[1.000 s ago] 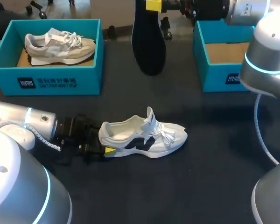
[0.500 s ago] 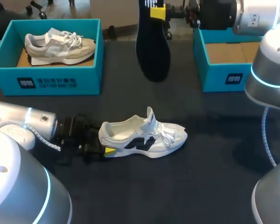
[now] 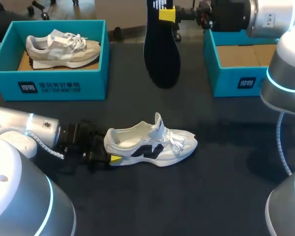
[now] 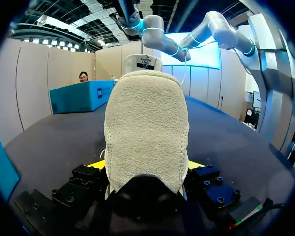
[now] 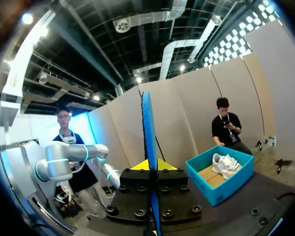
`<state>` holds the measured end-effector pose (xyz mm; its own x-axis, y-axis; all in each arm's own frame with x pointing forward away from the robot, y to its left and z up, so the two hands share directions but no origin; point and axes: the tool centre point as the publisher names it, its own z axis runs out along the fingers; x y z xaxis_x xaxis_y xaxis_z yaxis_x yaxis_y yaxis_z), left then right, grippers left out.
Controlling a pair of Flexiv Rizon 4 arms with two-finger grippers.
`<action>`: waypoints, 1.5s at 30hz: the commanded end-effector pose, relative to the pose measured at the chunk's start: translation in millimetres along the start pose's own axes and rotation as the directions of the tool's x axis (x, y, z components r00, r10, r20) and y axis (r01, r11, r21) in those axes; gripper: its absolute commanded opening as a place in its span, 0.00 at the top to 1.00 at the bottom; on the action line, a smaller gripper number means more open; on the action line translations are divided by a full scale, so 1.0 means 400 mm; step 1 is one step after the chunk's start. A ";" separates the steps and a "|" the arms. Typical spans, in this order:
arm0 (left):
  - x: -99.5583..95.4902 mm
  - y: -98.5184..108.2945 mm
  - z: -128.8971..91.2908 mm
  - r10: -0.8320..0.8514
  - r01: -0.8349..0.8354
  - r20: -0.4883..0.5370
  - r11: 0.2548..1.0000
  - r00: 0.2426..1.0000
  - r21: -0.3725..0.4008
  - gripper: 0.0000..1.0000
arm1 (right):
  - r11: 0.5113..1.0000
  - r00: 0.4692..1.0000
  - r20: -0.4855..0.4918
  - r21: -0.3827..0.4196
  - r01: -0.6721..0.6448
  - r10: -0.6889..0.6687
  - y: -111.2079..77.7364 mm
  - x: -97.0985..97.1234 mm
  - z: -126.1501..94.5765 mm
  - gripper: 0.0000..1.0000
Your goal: Take the shoe out of the shoebox, open the shoe tongue, remove and reinsert the insole, then place the shoe into the shoebox
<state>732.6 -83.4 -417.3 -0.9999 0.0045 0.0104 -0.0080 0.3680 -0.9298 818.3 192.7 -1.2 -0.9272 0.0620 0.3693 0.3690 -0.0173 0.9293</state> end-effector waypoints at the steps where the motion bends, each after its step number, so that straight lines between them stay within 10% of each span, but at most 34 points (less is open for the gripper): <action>1: 0.001 -0.001 0.002 -0.001 0.001 0.001 1.000 1.000 -0.002 1.00 | 0.996 0.999 0.001 0.074 -0.051 0.051 0.018 0.028 -0.055 1.00; 19: 0.001 -0.001 0.002 -0.001 0.001 0.001 1.000 1.000 -0.002 1.00 | 0.961 0.971 0.043 0.139 -0.240 0.236 0.008 0.161 -0.105 1.00; 45: 0.001 -0.001 0.002 -0.001 0.001 0.001 1.000 1.000 -0.002 1.00 | 0.889 0.885 0.119 0.031 -0.457 0.451 -0.044 0.382 -0.063 1.00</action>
<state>732.7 -83.3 -417.4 -0.9999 0.0044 0.0104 -0.0080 0.3681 -0.9297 680.1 176.0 43.0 -0.6517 0.1464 0.7442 0.7548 0.0288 0.6554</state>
